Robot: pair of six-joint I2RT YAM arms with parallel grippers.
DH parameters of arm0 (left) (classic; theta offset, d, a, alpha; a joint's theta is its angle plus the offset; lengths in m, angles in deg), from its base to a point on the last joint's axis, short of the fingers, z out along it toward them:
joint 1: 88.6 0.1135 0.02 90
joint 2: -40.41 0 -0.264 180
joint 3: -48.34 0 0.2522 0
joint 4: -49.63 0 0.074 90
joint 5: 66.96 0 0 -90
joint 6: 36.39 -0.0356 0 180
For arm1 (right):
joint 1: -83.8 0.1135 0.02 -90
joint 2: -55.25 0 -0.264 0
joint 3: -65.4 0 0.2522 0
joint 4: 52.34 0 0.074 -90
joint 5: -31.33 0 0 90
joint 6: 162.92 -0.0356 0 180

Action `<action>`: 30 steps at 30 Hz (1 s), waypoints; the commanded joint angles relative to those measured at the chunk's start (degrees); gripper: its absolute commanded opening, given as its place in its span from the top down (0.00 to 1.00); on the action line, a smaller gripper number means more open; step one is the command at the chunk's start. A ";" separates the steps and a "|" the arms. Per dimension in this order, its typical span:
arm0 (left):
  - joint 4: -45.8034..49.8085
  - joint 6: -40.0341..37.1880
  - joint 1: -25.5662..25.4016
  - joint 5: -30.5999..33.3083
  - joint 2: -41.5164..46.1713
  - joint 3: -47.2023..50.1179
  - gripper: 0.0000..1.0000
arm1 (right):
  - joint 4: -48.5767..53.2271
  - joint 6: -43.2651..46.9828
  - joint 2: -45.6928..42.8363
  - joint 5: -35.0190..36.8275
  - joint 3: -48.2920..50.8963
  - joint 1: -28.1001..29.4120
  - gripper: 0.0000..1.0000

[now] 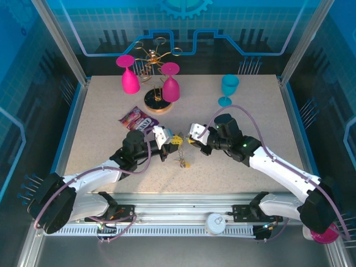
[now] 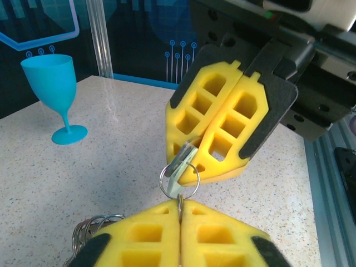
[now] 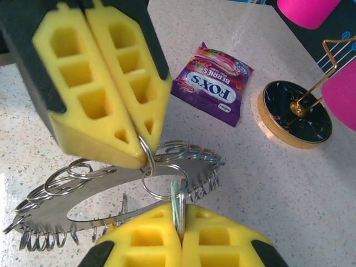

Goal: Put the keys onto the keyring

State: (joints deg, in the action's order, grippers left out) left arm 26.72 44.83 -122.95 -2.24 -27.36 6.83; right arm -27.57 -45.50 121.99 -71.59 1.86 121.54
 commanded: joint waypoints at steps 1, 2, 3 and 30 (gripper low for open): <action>2.41 -1.43 0.52 0.56 0.44 -0.98 0.72 | 2.42 2.63 -1.84 5.22 -4.90 0.05 1.00; 1.78 -1.17 0.51 0.77 0.65 -0.53 0.61 | 3.33 3.15 -1.75 5.17 -5.54 0.42 1.00; 1.19 -0.88 0.54 1.21 1.13 0.02 0.50 | 4.42 3.67 -1.58 5.30 -6.48 0.78 1.00; 10.12 11.18 5.70 68.70 31.73 7.03 0.01 | -1.64 7.09 25.60 -2.68 -26.17 11.19 1.00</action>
State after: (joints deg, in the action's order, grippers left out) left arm 32.39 51.11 -118.58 62.17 5.06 13.39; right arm -24.16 -39.14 146.73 -70.63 -25.20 133.85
